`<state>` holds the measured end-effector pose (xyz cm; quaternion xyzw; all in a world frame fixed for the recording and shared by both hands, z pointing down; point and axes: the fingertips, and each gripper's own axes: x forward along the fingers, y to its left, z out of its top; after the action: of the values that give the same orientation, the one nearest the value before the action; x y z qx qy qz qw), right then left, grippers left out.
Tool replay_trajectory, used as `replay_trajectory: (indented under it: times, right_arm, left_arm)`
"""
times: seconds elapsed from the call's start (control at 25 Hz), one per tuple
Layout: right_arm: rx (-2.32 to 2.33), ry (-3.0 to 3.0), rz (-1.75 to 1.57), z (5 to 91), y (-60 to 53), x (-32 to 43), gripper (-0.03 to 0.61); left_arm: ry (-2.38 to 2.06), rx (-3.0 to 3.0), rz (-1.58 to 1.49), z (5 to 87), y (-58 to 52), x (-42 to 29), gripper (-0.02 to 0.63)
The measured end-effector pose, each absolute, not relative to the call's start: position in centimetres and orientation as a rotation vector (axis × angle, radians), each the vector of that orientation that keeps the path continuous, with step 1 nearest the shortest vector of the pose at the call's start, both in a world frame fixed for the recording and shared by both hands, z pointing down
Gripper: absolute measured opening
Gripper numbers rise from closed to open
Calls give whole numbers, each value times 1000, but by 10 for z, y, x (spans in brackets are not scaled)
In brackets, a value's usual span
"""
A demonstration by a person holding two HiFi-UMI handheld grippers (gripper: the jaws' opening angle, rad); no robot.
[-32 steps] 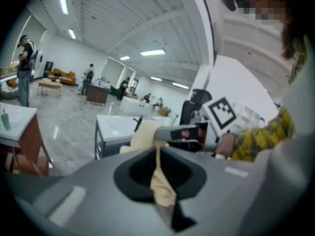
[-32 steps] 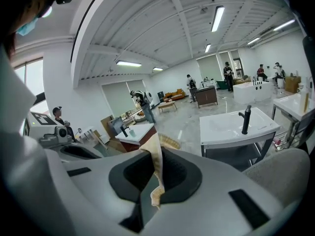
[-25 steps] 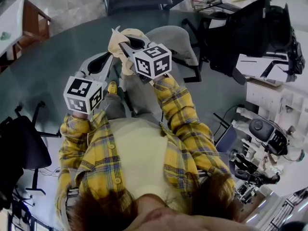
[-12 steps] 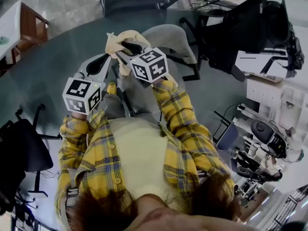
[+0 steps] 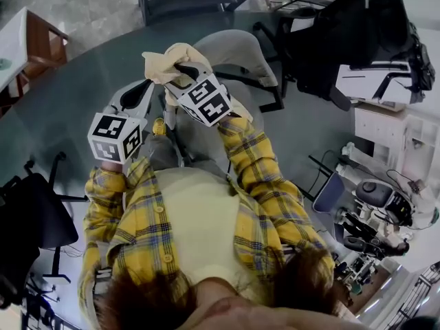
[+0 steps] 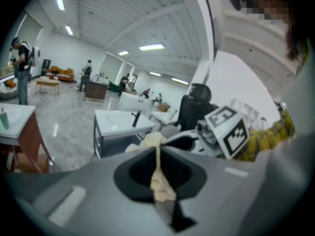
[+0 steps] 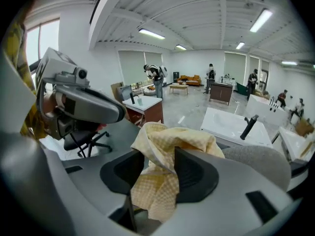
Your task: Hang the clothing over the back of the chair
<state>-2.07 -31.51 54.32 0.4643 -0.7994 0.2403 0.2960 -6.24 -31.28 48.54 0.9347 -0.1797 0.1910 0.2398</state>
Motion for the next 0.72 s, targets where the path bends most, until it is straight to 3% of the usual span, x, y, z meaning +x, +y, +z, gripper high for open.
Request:
replay_trajectory:
  times: [0.4,0.72]
  right_arm:
    - [1038,-1911,223,559,-298,-18,231]
    - [1097,-2000,302,548,-288,-18,239]
  left_arm:
    - [-531,2559,522,481,-302,-64,11]
    - [-574,2553,518,478,-296,-66,11]
